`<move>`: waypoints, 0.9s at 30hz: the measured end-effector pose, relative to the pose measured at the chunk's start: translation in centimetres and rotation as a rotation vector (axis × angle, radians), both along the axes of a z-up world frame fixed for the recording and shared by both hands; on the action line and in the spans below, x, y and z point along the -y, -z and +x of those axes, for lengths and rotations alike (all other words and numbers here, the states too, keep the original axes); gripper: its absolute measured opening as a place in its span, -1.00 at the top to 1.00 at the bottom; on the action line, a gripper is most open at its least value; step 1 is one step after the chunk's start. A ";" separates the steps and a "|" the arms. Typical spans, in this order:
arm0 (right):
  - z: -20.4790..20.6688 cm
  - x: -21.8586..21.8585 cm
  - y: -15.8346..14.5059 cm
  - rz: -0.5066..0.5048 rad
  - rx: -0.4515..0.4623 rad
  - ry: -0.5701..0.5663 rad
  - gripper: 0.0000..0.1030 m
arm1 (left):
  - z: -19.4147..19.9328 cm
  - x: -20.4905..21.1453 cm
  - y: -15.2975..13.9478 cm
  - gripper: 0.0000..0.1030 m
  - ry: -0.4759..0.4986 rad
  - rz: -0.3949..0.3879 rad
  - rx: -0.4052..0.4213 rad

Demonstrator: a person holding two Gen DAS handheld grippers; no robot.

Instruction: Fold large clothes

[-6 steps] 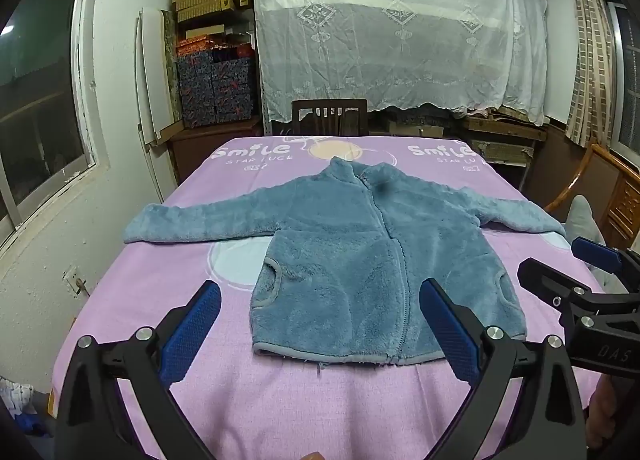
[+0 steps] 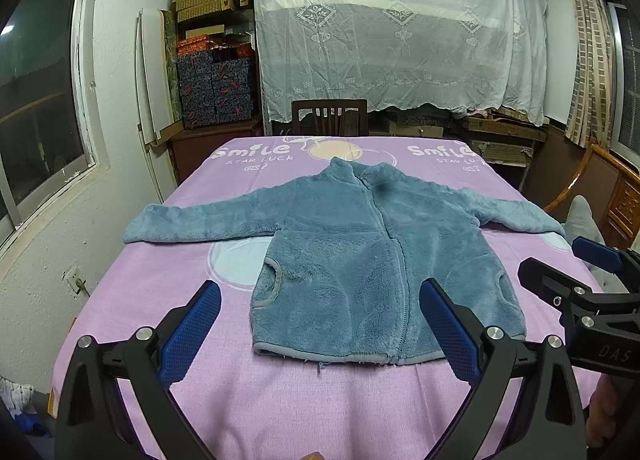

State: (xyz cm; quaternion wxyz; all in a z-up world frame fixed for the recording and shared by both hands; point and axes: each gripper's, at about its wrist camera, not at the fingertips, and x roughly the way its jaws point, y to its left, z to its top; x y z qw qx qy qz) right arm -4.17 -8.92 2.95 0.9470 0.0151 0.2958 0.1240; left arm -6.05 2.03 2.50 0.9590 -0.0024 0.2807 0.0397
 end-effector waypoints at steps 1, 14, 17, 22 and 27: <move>0.0 0.3 0.1 -0.004 0.001 0.000 -0.91 | 0.0 0.0 0.0 -0.93 0.000 0.001 -0.001; 0.5 3.2 0.8 -0.005 0.005 -0.001 -0.91 | -0.1 0.2 0.1 -0.93 0.002 0.003 -0.001; 0.8 3.5 0.8 -0.005 0.000 -0.001 -0.91 | -0.1 0.2 0.1 -0.93 0.002 0.003 -0.003; 1.0 3.5 0.9 -0.004 -0.013 0.003 -0.91 | -0.1 0.2 0.2 -0.93 0.002 0.002 -0.010; 1.1 4.2 1.3 0.008 0.003 0.017 -0.91 | 0.3 -0.1 0.6 -0.93 0.001 -0.004 -0.025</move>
